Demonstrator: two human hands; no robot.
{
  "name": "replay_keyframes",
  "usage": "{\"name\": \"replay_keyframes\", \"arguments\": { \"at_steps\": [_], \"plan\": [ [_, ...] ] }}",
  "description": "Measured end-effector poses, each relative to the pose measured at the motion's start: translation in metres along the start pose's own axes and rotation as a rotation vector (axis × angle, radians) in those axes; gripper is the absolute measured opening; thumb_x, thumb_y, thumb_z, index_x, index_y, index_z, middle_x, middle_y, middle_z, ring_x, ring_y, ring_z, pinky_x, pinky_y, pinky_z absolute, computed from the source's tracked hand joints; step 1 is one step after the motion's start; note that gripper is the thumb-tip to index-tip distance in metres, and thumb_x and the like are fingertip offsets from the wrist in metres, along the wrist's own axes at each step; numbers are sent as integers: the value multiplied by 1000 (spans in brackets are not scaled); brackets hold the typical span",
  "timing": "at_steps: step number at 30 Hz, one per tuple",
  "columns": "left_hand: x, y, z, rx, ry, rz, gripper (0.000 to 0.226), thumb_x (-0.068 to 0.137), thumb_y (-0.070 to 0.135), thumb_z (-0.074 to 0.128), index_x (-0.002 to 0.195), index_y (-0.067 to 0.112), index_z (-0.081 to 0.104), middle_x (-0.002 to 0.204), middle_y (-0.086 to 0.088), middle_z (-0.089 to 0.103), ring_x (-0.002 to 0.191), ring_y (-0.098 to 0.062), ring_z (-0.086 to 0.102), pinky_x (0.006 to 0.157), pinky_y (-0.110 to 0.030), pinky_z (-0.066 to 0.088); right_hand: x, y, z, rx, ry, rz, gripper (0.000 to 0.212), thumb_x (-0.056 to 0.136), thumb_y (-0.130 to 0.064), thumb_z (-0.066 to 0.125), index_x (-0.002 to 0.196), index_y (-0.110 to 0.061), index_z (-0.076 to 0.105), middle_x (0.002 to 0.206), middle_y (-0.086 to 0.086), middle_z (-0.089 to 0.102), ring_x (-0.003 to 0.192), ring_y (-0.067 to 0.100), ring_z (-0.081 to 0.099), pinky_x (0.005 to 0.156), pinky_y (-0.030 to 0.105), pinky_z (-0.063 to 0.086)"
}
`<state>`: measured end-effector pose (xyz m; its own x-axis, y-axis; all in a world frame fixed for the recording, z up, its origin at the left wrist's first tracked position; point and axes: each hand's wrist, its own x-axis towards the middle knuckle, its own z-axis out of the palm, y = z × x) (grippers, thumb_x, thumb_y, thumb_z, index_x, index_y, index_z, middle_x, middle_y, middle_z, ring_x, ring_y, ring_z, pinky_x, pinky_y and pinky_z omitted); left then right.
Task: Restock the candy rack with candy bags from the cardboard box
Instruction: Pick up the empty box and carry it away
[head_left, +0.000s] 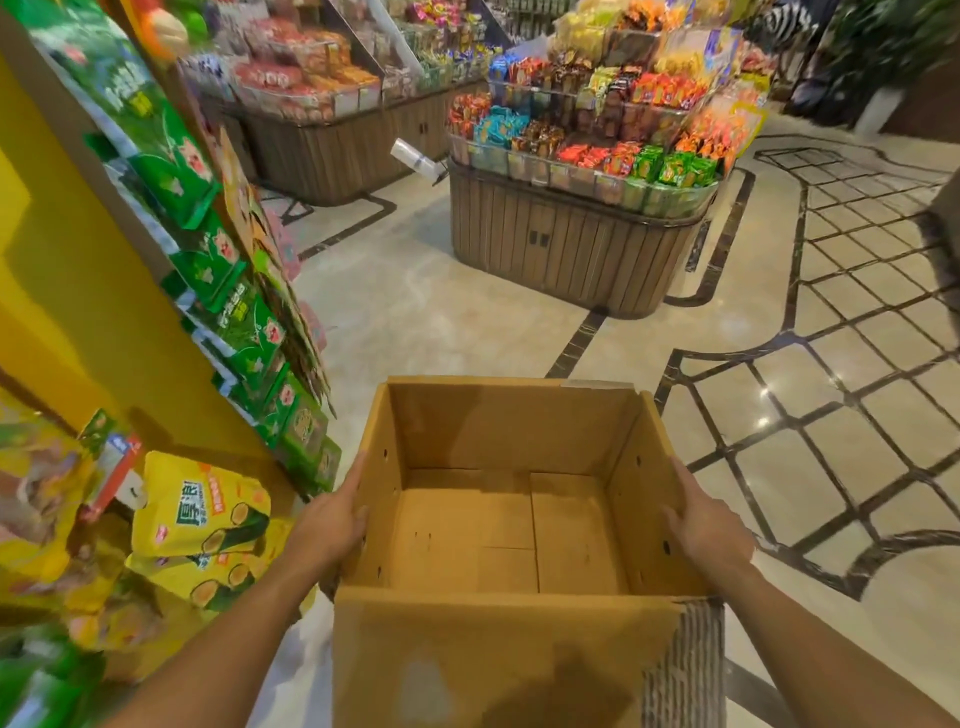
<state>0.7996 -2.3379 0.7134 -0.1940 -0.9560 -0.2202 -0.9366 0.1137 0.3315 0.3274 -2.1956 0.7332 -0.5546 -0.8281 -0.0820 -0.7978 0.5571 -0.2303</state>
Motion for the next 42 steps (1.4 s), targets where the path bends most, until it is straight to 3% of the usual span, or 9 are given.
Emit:
{"name": "replay_keyframes", "arguments": {
  "at_steps": [5, 9, 13, 18, 22, 26, 31, 34, 42],
  "plan": [
    [81, 26, -3, -10, -31, -29, 95, 104, 30, 54, 159, 48, -21, 86, -6, 71, 69, -20, 67, 65, -42, 60, 89, -19, 4, -36, -57, -12, 72, 104, -50, 45, 159, -45, -2, 114, 0, 69, 73, 13, 57, 58, 27, 48],
    [139, 48, 0, -26, -38, -73, 94, 106, 31, 53, 154, 52, -24, 78, -6, 67, 61, -18, 62, 51, -33, 46, 171, -33, 17, -45, -94, -35, 69, 102, -55, 40, 158, -47, 2, 120, 2, 69, 88, 22, 70, 75, 41, 60],
    [203, 50, 15, -4, -68, -136, 96, 105, 31, 55, 158, 47, -23, 91, -7, 70, 71, -20, 65, 64, -36, 52, 249, -55, 35, -98, -197, -47, 72, 100, -57, 42, 156, -49, -2, 128, 5, 67, 102, 30, 71, 87, 52, 61],
    [268, 43, 46, 34, -121, -215, 95, 106, 28, 53, 157, 47, -24, 81, -8, 67, 69, -22, 64, 70, -37, 54, 320, -78, 89, -94, -238, 112, 57, 100, -57, 36, 150, -29, 39, 115, 11, 69, 103, 34, 71, 95, 55, 56],
    [323, 5, 101, 22, -156, -252, 98, 103, 27, 54, 157, 48, -25, 63, -5, 62, 53, -20, 59, 47, -33, 43, 374, -69, 173, -121, -342, 58, 70, 100, -30, 46, 157, -49, 9, 107, 15, 69, 87, 36, 67, 76, 48, 57],
    [380, -34, 167, 18, -182, -279, 97, 104, 34, 54, 157, 48, -26, 73, -8, 68, 62, -25, 64, 57, -35, 51, 398, -96, 236, -176, -245, 37, 77, 103, -25, 51, 157, -52, 3, 110, 13, 64, 91, 29, 69, 74, 41, 59],
    [433, -78, 251, 3, -166, -248, 96, 105, 32, 52, 152, 55, -29, 85, -11, 73, 69, -28, 66, 64, -37, 52, 432, -90, 349, -159, -398, 42, 84, 96, -23, 58, 161, -41, 8, 94, 12, 66, 74, 30, 63, 69, 48, 57],
    [454, -107, 305, -15, -165, -266, 92, 107, 36, 48, 149, 60, -30, 93, -10, 74, 72, -26, 68, 72, -41, 60, 437, -91, 411, -69, -347, 148, 65, 104, -29, 53, 160, -35, 21, 95, 13, 64, 77, 32, 63, 71, 45, 56],
    [473, -135, 407, -77, -178, -312, 74, 109, 47, 37, 157, 54, -19, 142, -8, 59, 105, -32, 67, 94, -49, 58, 431, -58, 548, -61, -298, 67, 74, 105, -34, 48, 156, -50, -3, 80, 1, 60, 58, 19, 58, 51, 35, 53]
  ]
}}
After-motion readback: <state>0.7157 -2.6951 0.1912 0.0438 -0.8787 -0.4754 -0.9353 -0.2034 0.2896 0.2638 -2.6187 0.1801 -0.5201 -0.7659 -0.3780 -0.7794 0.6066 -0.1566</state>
